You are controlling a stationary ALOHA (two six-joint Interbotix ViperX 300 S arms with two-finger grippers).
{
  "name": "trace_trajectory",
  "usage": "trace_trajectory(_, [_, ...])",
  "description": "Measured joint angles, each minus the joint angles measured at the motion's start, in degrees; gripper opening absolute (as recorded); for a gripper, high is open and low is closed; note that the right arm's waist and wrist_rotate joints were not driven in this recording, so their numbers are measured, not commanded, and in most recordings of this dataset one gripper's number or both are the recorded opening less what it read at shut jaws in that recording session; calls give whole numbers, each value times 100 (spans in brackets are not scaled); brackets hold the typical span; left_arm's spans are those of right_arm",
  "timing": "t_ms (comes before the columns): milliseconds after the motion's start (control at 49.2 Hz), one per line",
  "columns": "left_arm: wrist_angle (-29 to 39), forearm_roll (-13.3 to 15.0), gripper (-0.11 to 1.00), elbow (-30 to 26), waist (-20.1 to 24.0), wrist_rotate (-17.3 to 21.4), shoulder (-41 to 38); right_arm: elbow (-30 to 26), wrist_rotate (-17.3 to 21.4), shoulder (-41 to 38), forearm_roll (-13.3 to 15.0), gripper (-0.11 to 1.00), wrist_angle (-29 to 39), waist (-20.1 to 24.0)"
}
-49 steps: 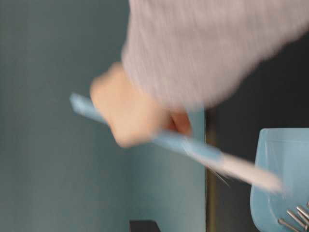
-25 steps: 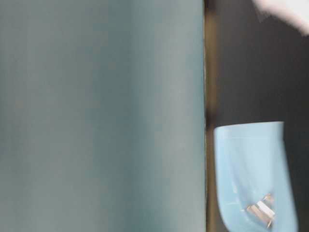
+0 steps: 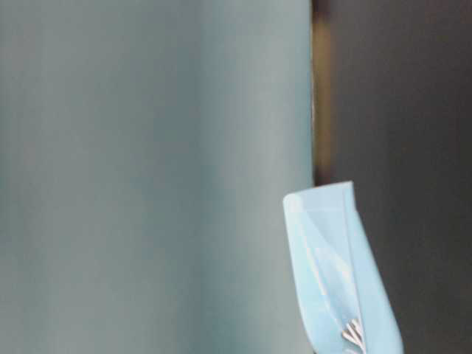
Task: Hold the dustpan with the left arm, while a human hand uses a hand brush to gather screws into the dustpan.
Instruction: 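Hold the dustpan still with the left gripper as screws are swept in, then keep holding the dustpan with the screws in it using the left gripper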
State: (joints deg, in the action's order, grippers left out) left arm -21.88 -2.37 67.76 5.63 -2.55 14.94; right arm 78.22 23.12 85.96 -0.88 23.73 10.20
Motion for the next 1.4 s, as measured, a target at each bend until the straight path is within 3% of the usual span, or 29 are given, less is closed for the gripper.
trace_trajectory(549, [606,-9,30,-237,-308,-141,-114,0,0,-9,0,0,0,0])
trace_trajectory(955, [659,-9,30,-360,-369,62,-185,0,0,-9,0,0,0,0])
trace_trajectory(1402, [729,-9,30,-413,-422,35,-185,0,0,0,0,0,0,0])
